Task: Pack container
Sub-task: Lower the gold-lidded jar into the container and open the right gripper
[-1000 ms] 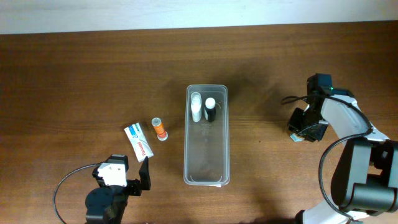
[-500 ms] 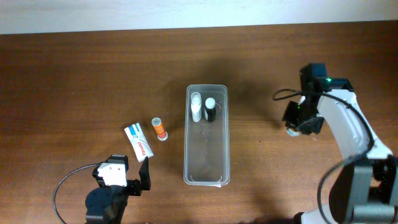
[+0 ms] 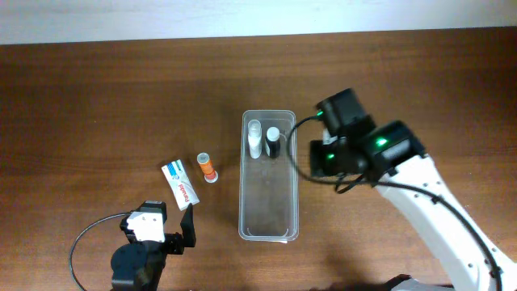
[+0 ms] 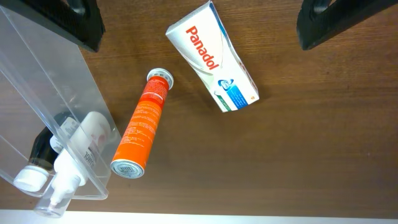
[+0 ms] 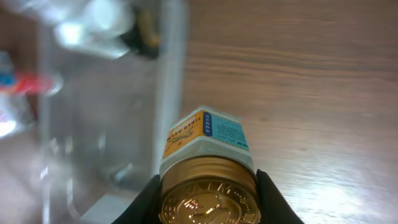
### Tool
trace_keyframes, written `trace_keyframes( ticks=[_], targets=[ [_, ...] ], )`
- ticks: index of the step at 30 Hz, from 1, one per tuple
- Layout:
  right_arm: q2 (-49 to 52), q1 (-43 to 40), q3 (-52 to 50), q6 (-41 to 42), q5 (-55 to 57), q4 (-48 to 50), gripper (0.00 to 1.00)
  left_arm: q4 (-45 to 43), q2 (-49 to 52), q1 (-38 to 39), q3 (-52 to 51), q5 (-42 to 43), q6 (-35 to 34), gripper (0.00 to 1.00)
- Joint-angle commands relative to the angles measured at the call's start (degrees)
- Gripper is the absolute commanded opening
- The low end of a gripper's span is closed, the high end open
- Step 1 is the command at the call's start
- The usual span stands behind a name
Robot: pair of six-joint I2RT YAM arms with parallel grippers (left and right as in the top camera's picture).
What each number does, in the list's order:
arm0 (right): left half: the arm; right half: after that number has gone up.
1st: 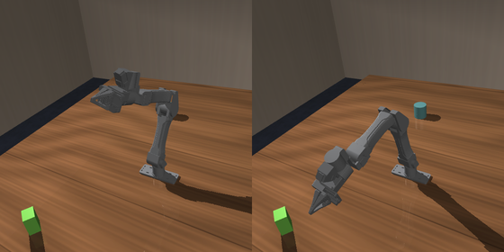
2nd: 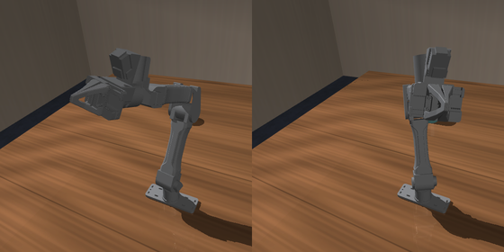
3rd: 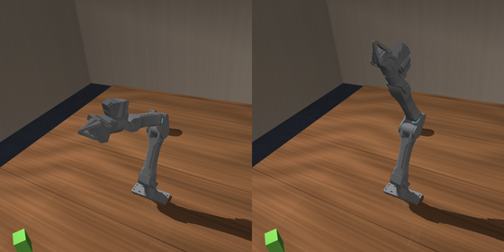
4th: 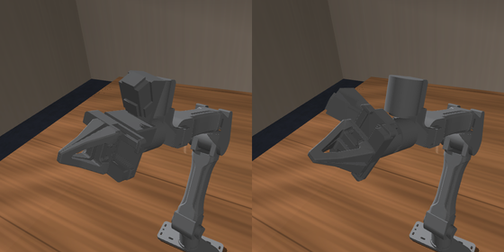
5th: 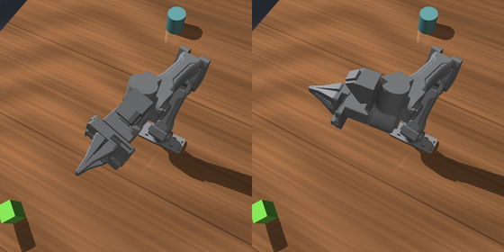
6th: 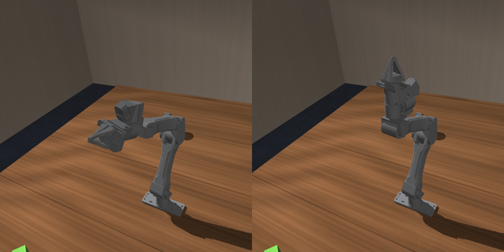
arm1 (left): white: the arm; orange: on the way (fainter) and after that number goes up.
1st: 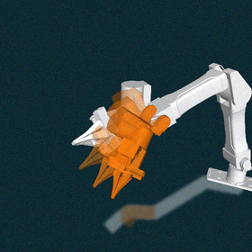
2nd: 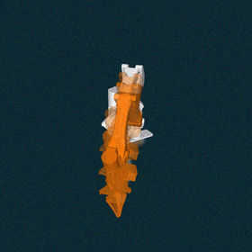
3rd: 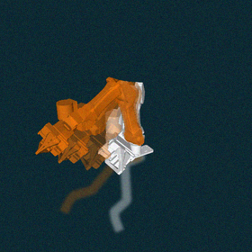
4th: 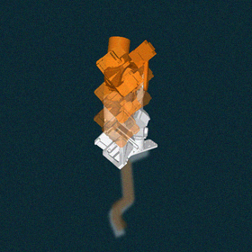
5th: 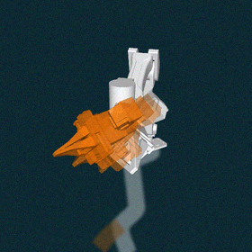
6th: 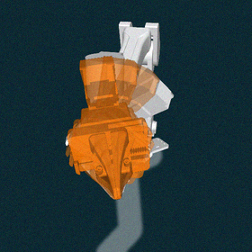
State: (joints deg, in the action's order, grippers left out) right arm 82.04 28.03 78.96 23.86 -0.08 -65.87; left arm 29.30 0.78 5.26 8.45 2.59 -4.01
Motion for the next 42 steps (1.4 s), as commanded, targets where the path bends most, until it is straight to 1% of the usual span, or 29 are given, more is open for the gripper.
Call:
trace_keyframes(
  ticks=[1, 7, 12, 16, 20, 30, 36, 38, 39, 40, 42],
  targets=[
    [1.7, 5.3, 1.1, 0.6, 0.5, 2.6, 0.26, -0.2, -0.5, -0.3, -0.3, -0.4, 1.1, 0.99],
    [9.5, 10.8, 1.1, 0.6, 0.7, 8.4, 0.25, -0.2, -0.5, -0.3, -0.3, -0.4, 1.1, 0.99],
    [17.3, 12.1, 1.1, 0.6, 0.5, 9.7, 0.25, -0.2, -0.5, -0.3, -0.3, -0.4, 1.1, 1.0],
    [20.9, 12.1, 1.1, 0.6, -0.1, 10.8, 0.24, -0.2, -0.5, -0.3, -0.3, -0.4, 1.1, 0.99],
    [22.6, 12.2, 1.1, 0.6, -3.2, 12.0, 0.24, -0.2, -0.5, -0.3, -0.3, -0.4, 1.1, 0.99],
    [25.6, 12.3, 1.1, 1.3, -3.4, 12.8, 0.24, -0.2, -0.5, -0.3, -0.3, -0.4, 1.1, 1.0],
    [26.3, 14.6, 1.0, 1.3, -3.3, 12.6, 0.24, -0.2, -0.5, -0.3, -0.3, -0.4, 1.1, 0.99],
    [26.3, 15.5, 1.0, 1.4, -2.8, 12.9, 0.25, -0.2, -0.5, -0.3, -0.3, -0.4, 1.1, 0.99],
    [26.3, 15.8, 1.0, 1.8, -2.2, 12.9, 0.27, -0.2, -0.5, -0.3, -0.3, -0.4, 1.1, 0.99],
    [26.3, 16.0, 1.0, 2.2, -1.3, 12.9, 0.31, -0.2, -0.5, -0.3, -0.3, -0.4, 1.1, 0.99],
    [26.4, 16.2, 1.0, 2.2, -0.8, 12.8, 0.31, -0.2, -0.5, -0.3, -0.3, -0.4, 1.0, 0.99]
  ],
)
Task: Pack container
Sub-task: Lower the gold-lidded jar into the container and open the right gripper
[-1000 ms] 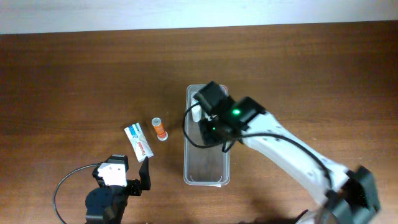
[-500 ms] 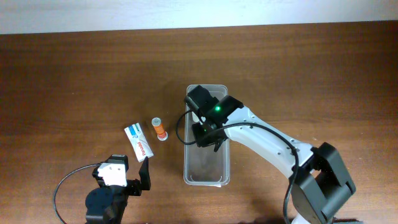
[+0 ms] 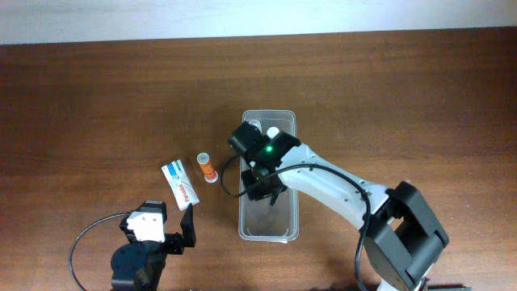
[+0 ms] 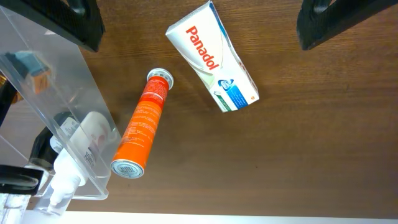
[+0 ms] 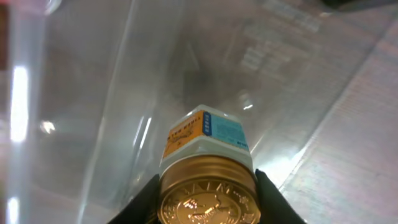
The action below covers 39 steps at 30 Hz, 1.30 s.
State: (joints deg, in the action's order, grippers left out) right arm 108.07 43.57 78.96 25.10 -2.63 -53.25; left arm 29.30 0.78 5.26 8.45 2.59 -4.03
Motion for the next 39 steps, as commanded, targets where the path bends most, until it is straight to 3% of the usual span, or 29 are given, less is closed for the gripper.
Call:
trace_keyframes(
  ticks=[1, 29, 39],
  targets=[
    [0.4, 0.7, 1.0, 0.9, 1.8, 0.2, 0.31, -0.2, -0.5, -0.3, -0.3, -0.4, 1.1, 1.0],
    [1.2, 2.8, -0.7, 2.4, -2.8, -2.7, 0.3, -0.2, -0.5, -0.3, -0.3, -0.4, 1.1, 0.99],
    [1.2, 0.8, -0.6, 3.1, 1.9, 0.2, 0.3, -0.2, -0.5, -0.3, -0.3, -0.4, 1.1, 0.99]
  ],
)
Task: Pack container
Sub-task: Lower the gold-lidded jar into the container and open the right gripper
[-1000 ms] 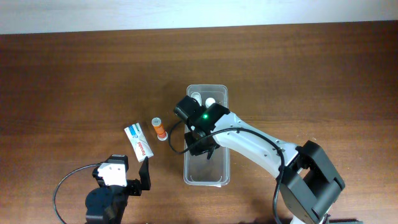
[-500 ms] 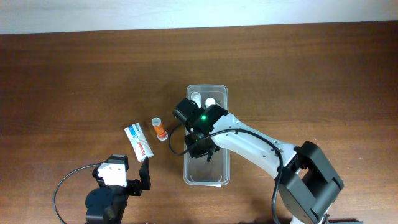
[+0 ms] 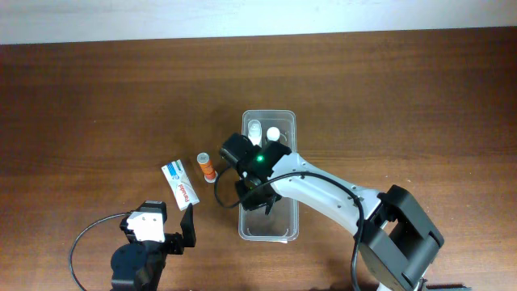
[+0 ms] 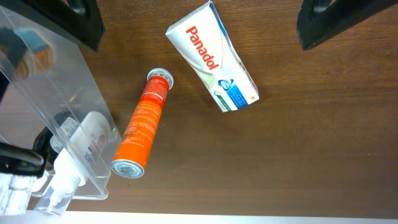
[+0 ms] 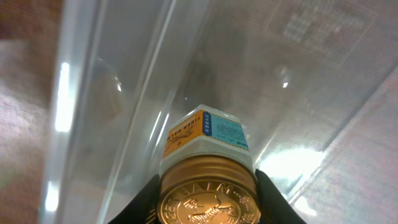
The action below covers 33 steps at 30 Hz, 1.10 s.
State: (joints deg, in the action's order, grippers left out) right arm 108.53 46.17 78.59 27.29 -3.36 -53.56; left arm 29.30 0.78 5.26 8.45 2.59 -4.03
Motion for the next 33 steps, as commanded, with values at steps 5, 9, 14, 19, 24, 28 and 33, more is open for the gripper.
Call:
trace_keyframes(
  ticks=[5, 9, 14, 19, 24, 28, 33],
  targets=[
    [0.7, -7.3, -0.3, 0.9, 2.9, 0.7, 0.3, -0.2, -0.5, -0.3, -0.3, -0.4, 1.1, 0.99],
    [0.7, -10.3, -0.3, 0.6, 2.5, 0.7, 0.3, -0.2, -0.5, -0.3, -0.3, -0.4, 1.1, 0.99],
    [0.7, -10.3, -0.3, -0.7, 2.5, 1.2, 0.31, -0.2, -0.5, -0.3, -0.3, -0.4, 1.1, 1.0],
    [0.7, -10.1, -0.3, -0.7, 2.6, 2.7, 0.3, -0.2, -0.5, -0.3, -0.3, -0.4, 1.1, 0.99],
    [0.7, -10.1, -0.4, -0.7, 2.6, 3.9, 0.31, -0.2, -0.5, -0.3, -0.3, -0.4, 1.1, 0.99],
    [0.8, -10.1, -0.5, -0.7, 2.6, 4.2, 0.38, -0.2, -0.5, -0.3, -0.3, -0.4, 1.1, 0.99],
    [0.8, -10.2, -0.5, -0.7, 3.0, 4.2, 0.43, -0.2, -0.5, -0.3, -0.3, -0.4, 1.1, 0.99]
  ],
)
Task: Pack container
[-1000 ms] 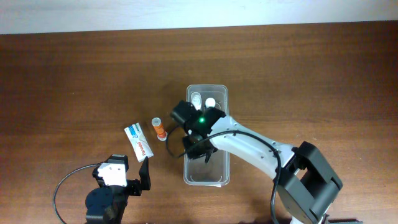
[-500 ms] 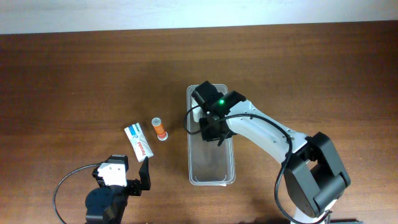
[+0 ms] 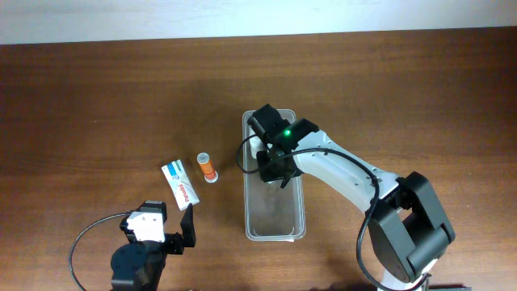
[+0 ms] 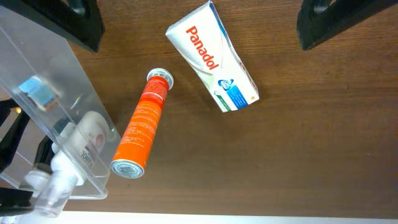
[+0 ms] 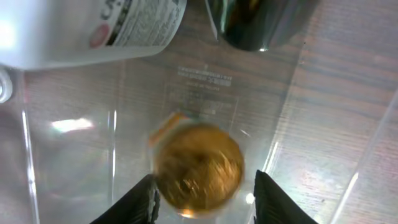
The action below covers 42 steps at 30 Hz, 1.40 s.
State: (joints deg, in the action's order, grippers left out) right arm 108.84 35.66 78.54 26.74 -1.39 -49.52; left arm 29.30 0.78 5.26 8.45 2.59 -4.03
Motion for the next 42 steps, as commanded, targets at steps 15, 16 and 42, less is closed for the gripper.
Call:
trace_keyframes(
  ticks=[15, 16, 42],
  targets=[
    [-9.2, 0.3, 4.2, -0.1, 2.8, -2.3, 0.48, -0.2, -0.5, -0.3, -0.3, -0.4, 1.1, 1.0],
    [-10.6, 0.3, 4.9, -0.1, 3.7, -3.0, 0.51, -0.2, -0.5, -0.3, -0.3, -0.4, 1.1, 0.99],
    [-30.0, -34.4, 9.0, 5.1, 4.6, -17.6, 0.99, -2.3, -0.5, -0.3, -0.3, -1.0, 1.1, 0.99]
  ],
)
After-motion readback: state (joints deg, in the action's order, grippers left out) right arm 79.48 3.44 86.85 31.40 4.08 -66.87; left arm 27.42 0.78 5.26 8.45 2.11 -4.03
